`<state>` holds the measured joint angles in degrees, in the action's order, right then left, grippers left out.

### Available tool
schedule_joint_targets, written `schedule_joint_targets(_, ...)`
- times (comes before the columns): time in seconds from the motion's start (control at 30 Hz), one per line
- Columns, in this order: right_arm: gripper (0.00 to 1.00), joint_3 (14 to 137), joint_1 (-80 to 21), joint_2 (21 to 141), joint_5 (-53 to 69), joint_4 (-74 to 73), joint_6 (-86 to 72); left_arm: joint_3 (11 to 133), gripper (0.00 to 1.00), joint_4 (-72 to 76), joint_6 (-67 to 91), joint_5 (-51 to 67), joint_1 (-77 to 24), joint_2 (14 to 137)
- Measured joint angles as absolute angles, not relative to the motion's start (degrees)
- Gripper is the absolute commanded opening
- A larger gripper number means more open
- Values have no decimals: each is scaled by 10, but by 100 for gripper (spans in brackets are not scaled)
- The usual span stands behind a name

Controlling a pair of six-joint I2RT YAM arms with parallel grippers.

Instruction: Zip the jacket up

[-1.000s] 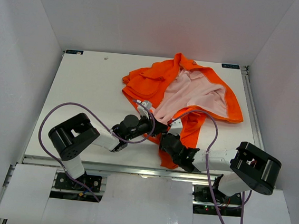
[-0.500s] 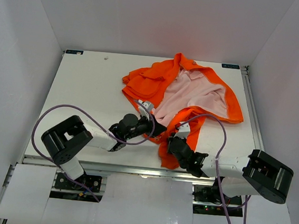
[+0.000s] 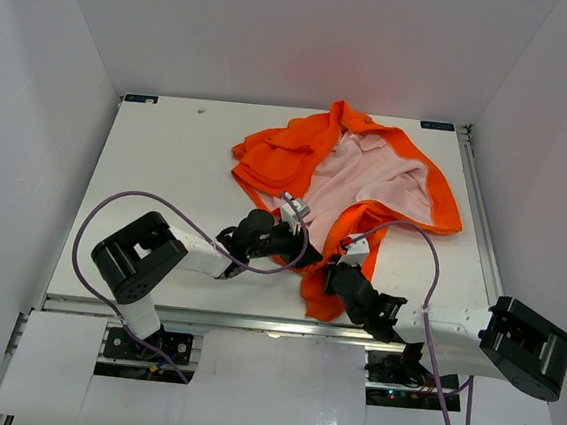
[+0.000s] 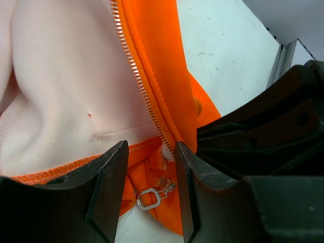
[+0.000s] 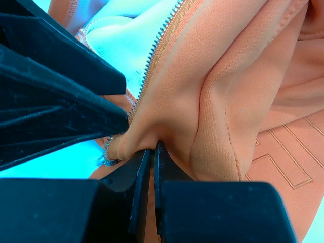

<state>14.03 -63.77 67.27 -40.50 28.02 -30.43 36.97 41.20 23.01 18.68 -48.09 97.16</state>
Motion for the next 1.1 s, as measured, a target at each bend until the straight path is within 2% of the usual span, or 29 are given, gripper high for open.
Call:
schedule_joint_targets(0.1,8,137,-638,668,-404,278,-301,370,53,418,227,212,-480,981)
schedule_joint_targets(0.23,8,137,-638,667,-403,272,-298,368,62,424,225,225,-477,980)
schedule_joint_targets(0.67,8,137,-638,664,-403,269,-298,366,65,395,228,296,-469,970)
schedule_joint_targets(0.87,8,137,-638,668,-399,269,-297,371,51,392,224,309,-469,977)
schedule_joint_targets(0.93,8,138,-638,669,-397,269,-296,379,38,394,225,314,-469,984)
schedule_joint_targets(1.0,11,138,-638,669,-393,269,-296,384,21,400,228,322,-469,992)
schedule_joint_targets(1.07,18,138,-638,668,-390,269,-295,385,9,407,232,330,-469,1000)
schedule_joint_targets(1.1,25,138,-638,667,-388,269,-294,385,3,411,234,334,-469,1003)
